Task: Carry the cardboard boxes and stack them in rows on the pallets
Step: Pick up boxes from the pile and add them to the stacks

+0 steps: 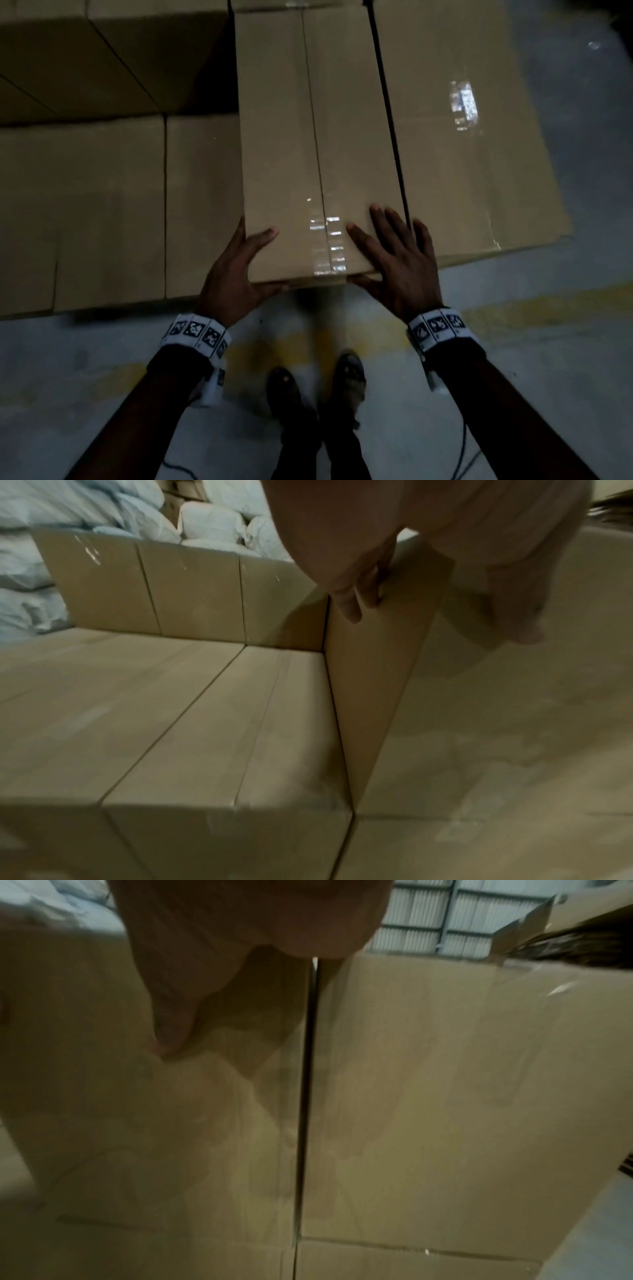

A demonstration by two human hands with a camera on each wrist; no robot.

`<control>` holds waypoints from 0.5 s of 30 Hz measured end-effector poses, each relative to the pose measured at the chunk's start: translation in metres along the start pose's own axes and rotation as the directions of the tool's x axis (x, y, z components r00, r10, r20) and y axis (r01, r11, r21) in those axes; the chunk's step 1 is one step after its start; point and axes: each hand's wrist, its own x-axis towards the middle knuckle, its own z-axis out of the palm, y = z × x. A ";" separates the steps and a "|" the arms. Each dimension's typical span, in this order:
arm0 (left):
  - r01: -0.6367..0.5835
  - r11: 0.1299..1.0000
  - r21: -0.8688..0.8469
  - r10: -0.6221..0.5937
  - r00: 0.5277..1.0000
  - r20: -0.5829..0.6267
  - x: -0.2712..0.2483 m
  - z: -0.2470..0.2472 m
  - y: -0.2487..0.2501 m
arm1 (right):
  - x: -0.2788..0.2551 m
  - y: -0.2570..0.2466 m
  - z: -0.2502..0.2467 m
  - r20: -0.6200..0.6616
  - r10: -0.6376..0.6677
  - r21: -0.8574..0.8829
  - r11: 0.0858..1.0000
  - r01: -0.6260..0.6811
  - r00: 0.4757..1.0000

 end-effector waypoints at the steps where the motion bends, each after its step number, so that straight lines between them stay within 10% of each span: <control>1: 0.017 1.000 0.012 -0.017 1.000 -0.010 -0.003 0.002 0.001 | 0.000 0.000 -0.002 0.024 0.005 0.002 1.000 -0.005 1.000; 15: 0.058 0.997 0.052 -0.056 0.998 -0.043 -0.018 0.007 0.014 | -0.010 0.019 -0.012 0.116 0.074 -0.067 0.996 -0.067 0.990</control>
